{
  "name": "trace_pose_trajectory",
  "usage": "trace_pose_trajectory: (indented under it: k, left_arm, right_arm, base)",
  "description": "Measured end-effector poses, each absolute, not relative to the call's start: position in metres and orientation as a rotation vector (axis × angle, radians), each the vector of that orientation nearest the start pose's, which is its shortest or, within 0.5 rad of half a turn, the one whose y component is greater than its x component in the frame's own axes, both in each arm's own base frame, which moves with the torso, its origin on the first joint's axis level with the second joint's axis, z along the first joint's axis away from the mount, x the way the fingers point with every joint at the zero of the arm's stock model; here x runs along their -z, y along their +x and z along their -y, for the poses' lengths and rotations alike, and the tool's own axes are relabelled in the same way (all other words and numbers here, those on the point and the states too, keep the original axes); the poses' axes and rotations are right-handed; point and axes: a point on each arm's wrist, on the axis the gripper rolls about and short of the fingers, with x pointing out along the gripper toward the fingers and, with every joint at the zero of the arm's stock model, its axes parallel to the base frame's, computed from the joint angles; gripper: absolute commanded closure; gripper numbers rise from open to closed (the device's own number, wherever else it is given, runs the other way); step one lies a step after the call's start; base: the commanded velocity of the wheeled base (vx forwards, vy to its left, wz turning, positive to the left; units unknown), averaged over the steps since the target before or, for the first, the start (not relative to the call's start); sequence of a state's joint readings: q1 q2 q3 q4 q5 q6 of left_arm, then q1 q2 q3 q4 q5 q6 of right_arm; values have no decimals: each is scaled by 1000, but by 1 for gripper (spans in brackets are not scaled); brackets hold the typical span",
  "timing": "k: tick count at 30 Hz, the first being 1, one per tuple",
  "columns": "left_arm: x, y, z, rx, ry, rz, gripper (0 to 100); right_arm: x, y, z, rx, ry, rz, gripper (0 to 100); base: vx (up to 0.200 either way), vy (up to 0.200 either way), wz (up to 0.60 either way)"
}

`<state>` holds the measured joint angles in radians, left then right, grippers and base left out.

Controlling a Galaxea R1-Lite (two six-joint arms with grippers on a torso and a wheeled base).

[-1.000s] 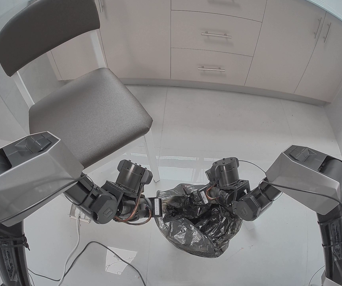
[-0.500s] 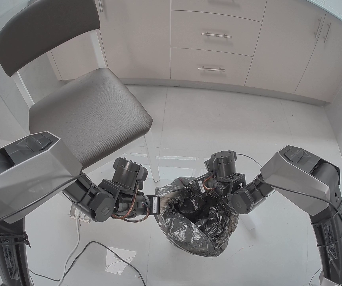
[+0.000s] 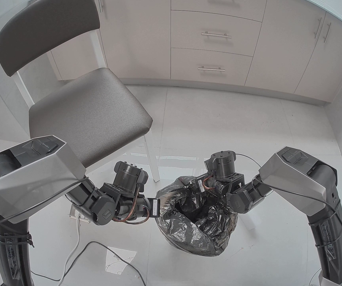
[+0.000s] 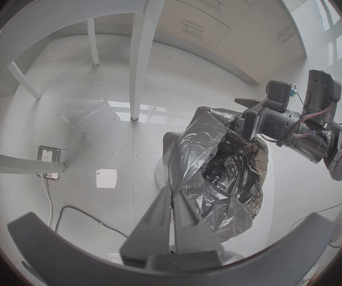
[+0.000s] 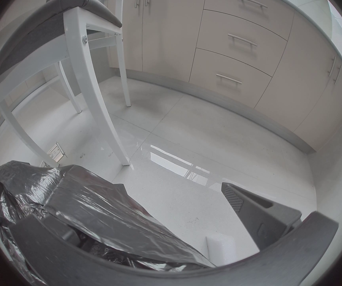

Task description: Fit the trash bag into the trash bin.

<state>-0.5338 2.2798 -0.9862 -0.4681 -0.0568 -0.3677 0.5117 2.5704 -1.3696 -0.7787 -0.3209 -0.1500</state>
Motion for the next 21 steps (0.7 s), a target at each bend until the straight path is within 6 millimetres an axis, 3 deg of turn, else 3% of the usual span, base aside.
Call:
trace_pose_trajectory:
  k: [10, 21]
  left_arm:
    - [-2, 333, 197, 367, -129, -897, 0]
    - [-1, 350, 198, 277, -105, -836, 0]
  right_arm:
    - [12, 422, -228, -212, -293, -339, 0]
    - [12, 421, -230, -217, -292, -336, 0]
  base:
    - [0, 0, 0]
    - [0, 0, 0]
